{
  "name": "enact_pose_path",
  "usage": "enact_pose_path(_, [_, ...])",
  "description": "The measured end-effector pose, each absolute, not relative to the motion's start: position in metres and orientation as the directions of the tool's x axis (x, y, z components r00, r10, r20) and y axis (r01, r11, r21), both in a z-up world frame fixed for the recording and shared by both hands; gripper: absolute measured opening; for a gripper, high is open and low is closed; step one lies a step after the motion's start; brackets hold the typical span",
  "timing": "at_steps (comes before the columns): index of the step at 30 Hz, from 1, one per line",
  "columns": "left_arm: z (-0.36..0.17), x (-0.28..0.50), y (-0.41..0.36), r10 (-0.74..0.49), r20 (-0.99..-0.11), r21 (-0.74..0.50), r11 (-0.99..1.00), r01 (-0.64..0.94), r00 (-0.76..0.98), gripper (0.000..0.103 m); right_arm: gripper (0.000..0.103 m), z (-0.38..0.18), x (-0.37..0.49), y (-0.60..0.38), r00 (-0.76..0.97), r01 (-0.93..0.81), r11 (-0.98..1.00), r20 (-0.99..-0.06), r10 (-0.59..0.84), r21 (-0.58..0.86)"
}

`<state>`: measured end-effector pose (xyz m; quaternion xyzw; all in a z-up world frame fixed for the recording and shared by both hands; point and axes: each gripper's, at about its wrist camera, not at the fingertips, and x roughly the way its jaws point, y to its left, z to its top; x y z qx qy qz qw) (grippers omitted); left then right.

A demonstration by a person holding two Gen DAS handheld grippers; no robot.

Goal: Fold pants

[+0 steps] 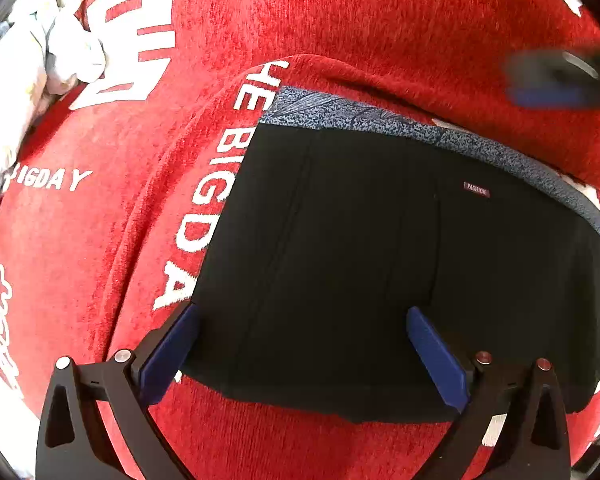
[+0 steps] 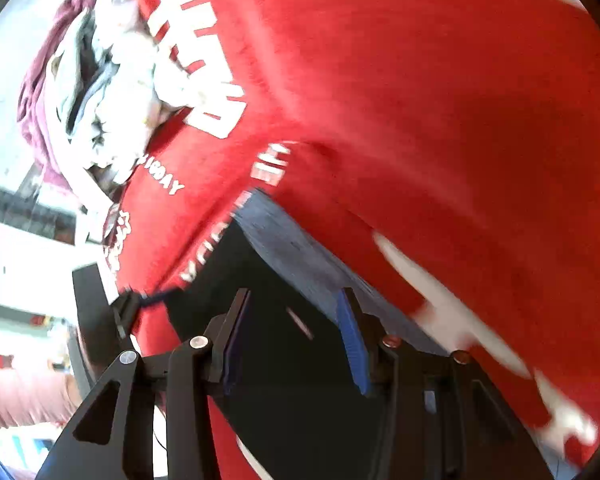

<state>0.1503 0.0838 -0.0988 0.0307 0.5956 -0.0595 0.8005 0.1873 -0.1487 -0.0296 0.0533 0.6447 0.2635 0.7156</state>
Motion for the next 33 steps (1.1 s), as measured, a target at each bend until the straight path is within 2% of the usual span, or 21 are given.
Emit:
enact_pose_path(3, [-0.109, 0.156, 0.091, -0.095, -0.95, -0.056, 0.989, 0.138, 0.298, 0.103, 0.048, -0.059, 0.212, -0.107, -0.043, -0.344, 0.852, -0.912, 0.407, 0.396])
enact_pose_path(8, [-0.112, 0.152, 0.089, -0.122, -0.934, -0.075, 0.986, 0.149, 0.336, 0.103, 0.048, -0.098, 0.231, -0.066, -0.06, -0.388, 0.864, -0.944, 0.323, 0.32])
enact_pose_path(9, [-0.111, 0.151, 0.089, -0.124, -0.933, -0.077, 0.986, 0.148, 0.339, 0.103, 0.045, -0.105, 0.233, -0.064, -0.077, -0.371, 0.865, -0.94, 0.333, 0.337])
enact_pose_path(10, [-0.109, 0.151, 0.089, -0.127, -0.931, -0.08, 0.986, 0.148, 0.341, 0.103, 0.023, -0.11, 0.237, -0.06, -0.092, -0.352, 0.865, -0.933, 0.347, 0.356])
enact_pose_path(11, [-0.104, 0.146, 0.087, -0.125, -0.931, -0.079, 0.986, 0.145, 0.342, 0.103, 0.012, -0.109, 0.237, -0.062, -0.108, -0.329, 0.86, -0.92, 0.376, 0.39])
enact_pose_path(15, [-0.091, 0.138, 0.096, -0.125, -0.929, -0.092, 0.99, 0.11, 0.347, 0.103, 0.01, -0.086, 0.232, -0.051, -0.111, -0.365, 0.821, -0.896, 0.43, 0.44])
enact_pose_path(18, [-0.097, 0.135, 0.099, -0.103, -0.934, -0.07, 0.992, 0.11, 0.341, 0.103, 0.01, -0.1, 0.234, -0.044, -0.11, -0.364, 0.846, -0.92, 0.376, 0.39])
enact_pose_path(19, [-0.098, 0.136, 0.098, -0.099, -0.935, -0.064, 0.992, 0.113, 0.342, 0.103, 0.011, -0.112, 0.236, -0.044, -0.116, -0.339, 0.865, -0.928, 0.354, 0.371])
enact_pose_path(22, [-0.099, 0.143, 0.096, -0.088, -0.941, -0.054, 0.992, 0.11, 0.326, 0.103, 0.018, -0.118, 0.239, -0.055, -0.074, -0.192, 0.881, -0.902, 0.426, 0.432])
enact_pose_path(27, [-0.086, 0.145, 0.088, -0.088, -0.947, -0.053, 0.991, 0.121, 0.31, 0.103, 0.019, -0.071, 0.213, -0.098, 0.021, -0.126, 0.855, -0.86, 0.51, 0.503])
enact_pose_path(29, [-0.076, 0.141, 0.078, -0.103, -0.945, -0.059, 0.987, 0.148, 0.309, 0.103, 0.025, -0.047, 0.188, -0.133, 0.061, -0.064, 0.84, -0.838, 0.543, 0.539])
enact_pose_path(31, [-0.066, 0.136, 0.061, -0.123, -0.943, -0.065, 0.979, 0.192, 0.308, 0.103, 0.044, -0.029, 0.156, -0.165, 0.087, 0.001, 0.827, -0.824, 0.56, 0.562])
enact_pose_path(33, [-0.059, 0.131, 0.042, -0.137, -0.942, -0.066, 0.971, 0.231, 0.307, 0.103, 0.049, -0.017, 0.111, -0.198, 0.107, 0.084, 0.818, -0.821, 0.561, 0.57])
